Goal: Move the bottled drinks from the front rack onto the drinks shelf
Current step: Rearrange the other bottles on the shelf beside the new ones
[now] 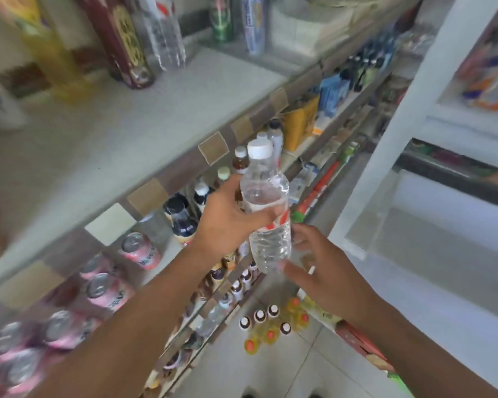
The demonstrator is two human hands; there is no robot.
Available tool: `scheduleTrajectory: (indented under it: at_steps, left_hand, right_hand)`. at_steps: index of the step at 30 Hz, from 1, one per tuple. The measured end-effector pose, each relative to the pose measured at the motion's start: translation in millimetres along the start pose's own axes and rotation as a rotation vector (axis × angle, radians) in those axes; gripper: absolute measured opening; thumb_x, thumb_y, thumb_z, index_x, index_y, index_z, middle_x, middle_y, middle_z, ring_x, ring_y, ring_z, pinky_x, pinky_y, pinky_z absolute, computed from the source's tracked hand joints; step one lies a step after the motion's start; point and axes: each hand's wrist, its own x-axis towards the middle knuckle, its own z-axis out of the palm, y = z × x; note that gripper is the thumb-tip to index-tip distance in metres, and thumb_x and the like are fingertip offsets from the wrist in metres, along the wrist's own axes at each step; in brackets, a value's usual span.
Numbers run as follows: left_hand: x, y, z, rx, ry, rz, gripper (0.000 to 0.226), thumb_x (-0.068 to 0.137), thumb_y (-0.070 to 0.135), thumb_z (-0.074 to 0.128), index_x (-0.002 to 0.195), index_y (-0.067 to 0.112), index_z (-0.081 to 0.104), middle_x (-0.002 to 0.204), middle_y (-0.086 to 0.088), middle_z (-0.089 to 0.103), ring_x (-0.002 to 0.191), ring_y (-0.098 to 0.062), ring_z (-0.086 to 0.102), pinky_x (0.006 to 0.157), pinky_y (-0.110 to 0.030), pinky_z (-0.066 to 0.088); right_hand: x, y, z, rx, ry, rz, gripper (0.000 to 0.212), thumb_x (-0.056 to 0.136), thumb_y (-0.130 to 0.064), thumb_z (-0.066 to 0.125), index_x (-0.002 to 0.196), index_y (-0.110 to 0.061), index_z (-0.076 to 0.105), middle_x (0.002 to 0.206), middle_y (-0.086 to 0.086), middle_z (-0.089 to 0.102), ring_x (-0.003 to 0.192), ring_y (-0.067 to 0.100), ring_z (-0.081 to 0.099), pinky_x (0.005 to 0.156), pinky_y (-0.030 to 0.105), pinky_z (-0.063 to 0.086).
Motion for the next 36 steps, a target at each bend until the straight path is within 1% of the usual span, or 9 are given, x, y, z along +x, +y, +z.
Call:
scheduleTrajectory:
  at_steps: [4, 10, 14, 17, 19, 25, 28, 32, 36]
  left_hand:
    - [15.7, 28.1, -6.7, -0.025, 0.047, -0.023, 0.067, 0.059, 0.058, 0.08, 0.112, 0.021, 0.066, 0.098, 0.012, 0.075, 0.09, -0.005, 0.071, 0.081, -0.031, 0.057]
    - [53.7, 71.0, -0.3, -0.046, 0.205, -0.048, 0.043, 0.07, 0.046, 0.085, 0.101, 0.021, 0.07, 0.088, 0.008, 0.076, 0.081, -0.009, 0.073, 0.08, -0.042, 0.06]
    - [78.0, 97.3, 0.3, -0.031, 0.293, -0.043, 0.052, 0.062, 0.06, 0.08, 0.096, 0.022, 0.069, 0.085, 0.008, 0.075, 0.08, -0.01, 0.073, 0.079, -0.046, 0.059]
    - [91.4, 113.7, 0.5, 0.011, 0.319, -0.023, 0.053, 0.06, 0.063, 0.08, 0.091, 0.022, 0.068, 0.082, 0.007, 0.075, 0.078, -0.011, 0.072, 0.078, -0.048, 0.058]
    - [98.9, 119.7, 1.3, 0.049, 0.339, -0.012, 0.055, 0.059, 0.067, 0.078, 0.089, 0.022, 0.067, 0.08, 0.006, 0.074, 0.077, -0.012, 0.072, 0.076, -0.048, 0.058]
    - [118.8, 131.8, -11.9, 0.027, 0.412, 0.001, 0.052, 0.071, 0.051, 0.083, 0.108, 0.019, 0.067, 0.084, 0.007, 0.076, 0.08, -0.01, 0.073, 0.079, -0.043, 0.059]
    - [131.8, 133.3, -22.7, 0.039, 0.416, 0.011, 0.047, 0.069, 0.054, 0.082, 0.099, 0.021, 0.067, 0.086, 0.006, 0.076, 0.08, -0.014, 0.074, 0.079, -0.045, 0.059]
    - [149.9, 133.6, -37.2, 0.035, 0.443, 0.028, 0.045, 0.072, 0.052, 0.082, 0.097, 0.018, 0.068, 0.083, 0.003, 0.076, 0.077, -0.017, 0.074, 0.075, -0.046, 0.058]
    - [170.5, 130.3, -51.3, 0.007, 0.471, 0.038, 0.049, 0.073, 0.054, 0.081, 0.105, 0.02, 0.068, 0.091, 0.007, 0.076, 0.085, -0.011, 0.073, 0.083, -0.045, 0.058]
  right_hand:
    - [22.1, -23.8, -5.4, 0.088, 0.045, -0.023, 0.074, 0.074, -0.063, 0.069, 0.137, -0.041, 0.037, 0.129, -0.019, 0.056, 0.119, 0.004, 0.054, 0.098, 0.04, 0.049]
    - [60.8, -49.9, -27.8, 0.104, 0.125, -0.106, 0.075, 0.073, -0.054, 0.075, 0.134, -0.032, 0.039, 0.119, -0.02, 0.055, 0.105, -0.007, 0.055, 0.086, 0.018, 0.048]
    - [89.8, -67.1, -54.0, 0.072, 0.183, -0.162, 0.078, 0.072, -0.066, 0.062, 0.136, -0.03, 0.036, 0.126, -0.012, 0.055, 0.113, 0.009, 0.057, 0.09, 0.034, 0.051]
    - [107.2, -78.4, -71.6, 0.056, 0.147, -0.186, 0.06, 0.079, -0.061, 0.064, 0.122, -0.031, 0.036, 0.114, -0.014, 0.055, 0.096, 0.005, 0.054, 0.068, 0.012, 0.042]
    - [120.7, -84.1, -78.3, 0.044, 0.13, -0.19, 0.057, 0.08, -0.06, 0.066, 0.118, -0.03, 0.036, 0.109, -0.013, 0.053, 0.091, 0.005, 0.051, 0.061, 0.01, 0.036]
    - [155.0, -101.4, -84.5, 0.06, 0.129, -0.281, 0.055, 0.078, -0.058, 0.067, 0.117, -0.031, 0.04, 0.107, -0.013, 0.056, 0.098, 0.01, 0.057, 0.078, 0.034, 0.05]
    - [169.9, -110.7, -83.0, 0.068, 0.134, -0.304, 0.062, 0.078, -0.062, 0.063, 0.125, -0.029, 0.039, 0.115, -0.009, 0.057, 0.104, 0.013, 0.058, 0.085, 0.036, 0.05]
    - [191.5, -124.9, -82.2, 0.037, 0.151, -0.314, 0.057, 0.075, -0.07, 0.061, 0.113, -0.037, 0.033, 0.11, -0.011, 0.056, 0.101, 0.015, 0.058, 0.08, 0.04, 0.052]
    - [218.1, -140.8, -83.2, 0.041, 0.179, -0.318, 0.055, 0.072, -0.068, 0.065, 0.107, -0.034, 0.038, 0.1, -0.012, 0.06, 0.093, 0.016, 0.062, 0.074, 0.041, 0.054]
